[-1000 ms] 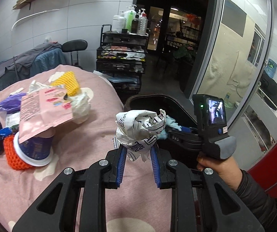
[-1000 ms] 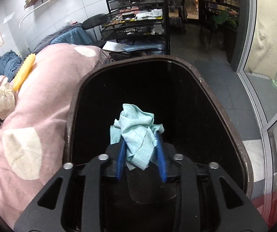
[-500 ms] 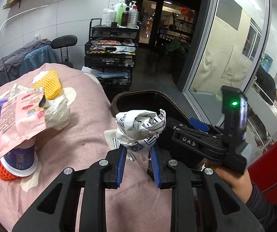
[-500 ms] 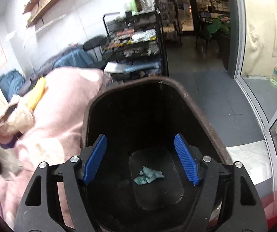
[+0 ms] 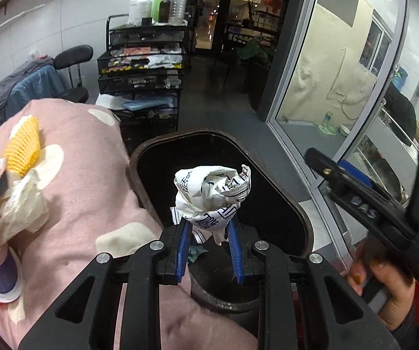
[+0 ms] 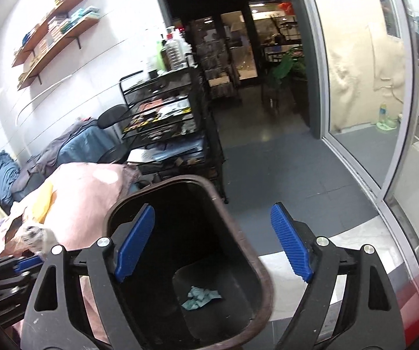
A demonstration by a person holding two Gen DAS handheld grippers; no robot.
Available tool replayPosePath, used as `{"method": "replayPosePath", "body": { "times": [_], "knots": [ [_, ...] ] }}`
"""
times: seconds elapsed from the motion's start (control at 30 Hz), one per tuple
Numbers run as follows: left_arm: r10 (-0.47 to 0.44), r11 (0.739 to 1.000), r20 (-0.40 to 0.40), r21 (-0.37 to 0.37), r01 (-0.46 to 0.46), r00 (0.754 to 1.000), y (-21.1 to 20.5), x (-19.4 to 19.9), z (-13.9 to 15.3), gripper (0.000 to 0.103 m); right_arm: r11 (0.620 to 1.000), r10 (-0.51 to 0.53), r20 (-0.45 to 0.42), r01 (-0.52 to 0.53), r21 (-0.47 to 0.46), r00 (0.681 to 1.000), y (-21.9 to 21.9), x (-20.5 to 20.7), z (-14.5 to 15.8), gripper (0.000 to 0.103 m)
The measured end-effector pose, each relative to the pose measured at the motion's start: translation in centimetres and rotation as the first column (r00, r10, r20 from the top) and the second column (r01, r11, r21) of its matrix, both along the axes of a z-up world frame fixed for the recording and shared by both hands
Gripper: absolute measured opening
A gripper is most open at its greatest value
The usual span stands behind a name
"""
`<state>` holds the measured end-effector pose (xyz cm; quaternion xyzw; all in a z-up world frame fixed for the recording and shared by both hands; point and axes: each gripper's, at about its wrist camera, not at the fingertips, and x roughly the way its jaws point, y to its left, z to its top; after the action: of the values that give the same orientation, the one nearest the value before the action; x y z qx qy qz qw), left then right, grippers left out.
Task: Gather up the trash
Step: 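Move the white paper over the bin and open the left tool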
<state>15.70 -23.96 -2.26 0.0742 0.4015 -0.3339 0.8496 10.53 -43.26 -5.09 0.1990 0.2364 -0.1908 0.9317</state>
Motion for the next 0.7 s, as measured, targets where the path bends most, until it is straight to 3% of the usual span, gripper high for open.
{"method": "replayPosePath", "body": {
  "times": [0.2, 0.27, 0.33, 0.43, 0.53, 0.7],
  "knots": [
    [0.004, 0.998, -0.023, 0.063, -0.003, 1.000, -2.5, 1.5, -1.5, 0.026, 1.000, 0.003, -0.008, -0.002, 0.007, 1.000, -1.1, -0.2, -0.2, 0.081],
    [0.008, 0.997, -0.027, 0.080, -0.006, 1.000, -3.0, 1.7, -1.9, 0.035, 1.000, 0.010, -0.012, -0.010, 0.013, 1.000, -1.3, -0.2, -0.3, 0.082],
    [0.016, 0.995, -0.017, 0.101, -0.014, 1.000, -3.2, 1.9, -2.2, 0.063, 1.000, 0.015, -0.014, -0.014, 0.014, 1.000, -1.3, -0.1, -0.4, 0.082],
    [0.012, 0.993, 0.001, 0.117, -0.012, 1.000, -3.5, 1.7, -2.4, 0.081, 1.000, 0.017, -0.011, -0.016, 0.017, 1.000, -1.4, -0.1, -0.4, 0.084],
    [0.001, 0.990, 0.016, 0.138, -0.003, 1.000, -3.7, 1.7, -2.7, 0.090, 1.000, 0.009, -0.009, -0.009, 0.022, 1.000, -1.5, -0.2, -0.4, 0.087],
    [-0.006, 0.991, 0.042, 0.136, 0.000, 0.999, -3.5, 1.1, -2.2, 0.096, 1.000, 0.003, -0.009, -0.003, 0.021, 1.000, -1.7, -0.4, -0.4, 0.091]
  ]
}}
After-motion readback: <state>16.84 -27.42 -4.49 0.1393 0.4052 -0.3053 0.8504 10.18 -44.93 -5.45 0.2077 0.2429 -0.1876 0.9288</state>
